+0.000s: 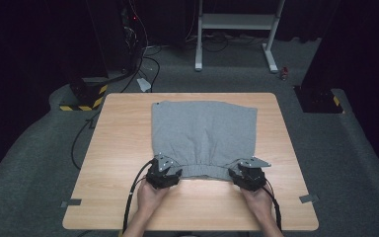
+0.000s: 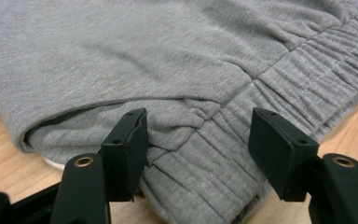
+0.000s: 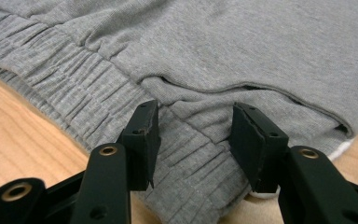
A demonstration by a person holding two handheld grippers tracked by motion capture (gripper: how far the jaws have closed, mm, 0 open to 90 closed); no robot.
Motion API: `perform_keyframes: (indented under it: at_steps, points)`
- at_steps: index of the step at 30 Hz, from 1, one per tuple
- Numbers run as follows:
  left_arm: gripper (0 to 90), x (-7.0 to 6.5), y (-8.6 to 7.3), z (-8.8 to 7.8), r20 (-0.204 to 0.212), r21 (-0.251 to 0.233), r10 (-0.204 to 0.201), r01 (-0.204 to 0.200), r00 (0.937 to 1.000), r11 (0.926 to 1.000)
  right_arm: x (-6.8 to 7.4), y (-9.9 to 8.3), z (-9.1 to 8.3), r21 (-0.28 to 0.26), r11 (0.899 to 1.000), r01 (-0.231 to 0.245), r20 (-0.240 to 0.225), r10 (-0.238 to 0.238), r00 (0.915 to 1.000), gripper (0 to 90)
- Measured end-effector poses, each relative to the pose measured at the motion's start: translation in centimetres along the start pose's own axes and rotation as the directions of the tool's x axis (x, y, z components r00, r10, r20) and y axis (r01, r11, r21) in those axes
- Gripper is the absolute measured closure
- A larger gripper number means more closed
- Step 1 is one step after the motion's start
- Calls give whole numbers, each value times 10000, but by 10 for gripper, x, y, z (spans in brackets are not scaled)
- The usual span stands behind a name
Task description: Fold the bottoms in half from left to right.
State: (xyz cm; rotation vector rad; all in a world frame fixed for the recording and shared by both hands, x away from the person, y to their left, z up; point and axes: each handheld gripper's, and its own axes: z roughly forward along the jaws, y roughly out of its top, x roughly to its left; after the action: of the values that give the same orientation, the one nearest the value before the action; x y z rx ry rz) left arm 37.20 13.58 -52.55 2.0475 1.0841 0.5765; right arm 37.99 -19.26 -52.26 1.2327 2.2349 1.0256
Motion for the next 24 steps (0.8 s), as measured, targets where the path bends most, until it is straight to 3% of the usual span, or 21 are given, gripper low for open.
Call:
perform_keyframes:
  at_steps: [24]
  points:
    - [376, -16, -17, -21, 519, 19, -54, 53, 9986, 10000, 14, -22, -25, -39, 10000, 62, -154, -63, 9999, 518]
